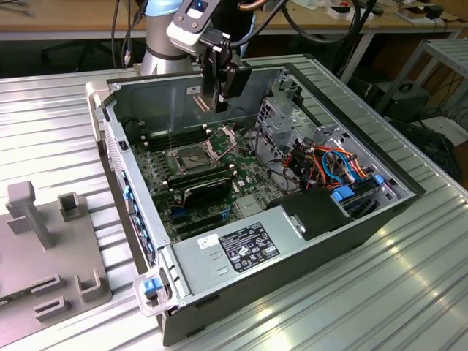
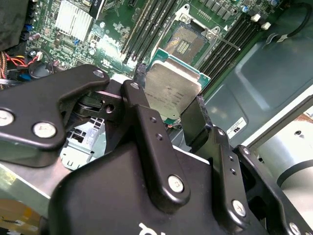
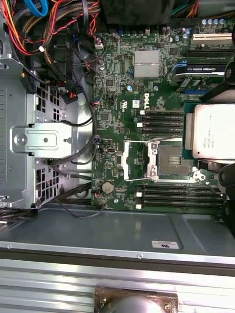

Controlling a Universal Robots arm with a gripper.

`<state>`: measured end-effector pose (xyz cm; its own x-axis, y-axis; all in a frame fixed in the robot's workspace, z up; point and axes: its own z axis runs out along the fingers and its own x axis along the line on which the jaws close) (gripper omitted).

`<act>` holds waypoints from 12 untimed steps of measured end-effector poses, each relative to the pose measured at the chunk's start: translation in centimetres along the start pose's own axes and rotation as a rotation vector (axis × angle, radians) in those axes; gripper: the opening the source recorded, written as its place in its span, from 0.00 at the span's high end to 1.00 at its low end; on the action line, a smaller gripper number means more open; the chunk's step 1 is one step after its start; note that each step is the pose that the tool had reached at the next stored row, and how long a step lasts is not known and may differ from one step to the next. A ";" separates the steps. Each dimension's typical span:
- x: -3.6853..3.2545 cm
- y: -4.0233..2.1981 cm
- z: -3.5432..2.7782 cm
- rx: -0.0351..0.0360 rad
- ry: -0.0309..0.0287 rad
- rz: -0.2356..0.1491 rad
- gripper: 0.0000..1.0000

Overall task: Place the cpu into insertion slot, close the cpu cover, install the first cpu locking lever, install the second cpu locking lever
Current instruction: 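Place the cpu into insertion slot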

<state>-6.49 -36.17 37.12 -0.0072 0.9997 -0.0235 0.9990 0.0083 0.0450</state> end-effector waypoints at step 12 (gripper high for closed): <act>0.58 -0.04 0.97 0.0009 -0.0017 0.038 0.46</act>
<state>-6.49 -35.61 36.14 0.0310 0.9992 -0.0234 0.9985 -0.0300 0.0450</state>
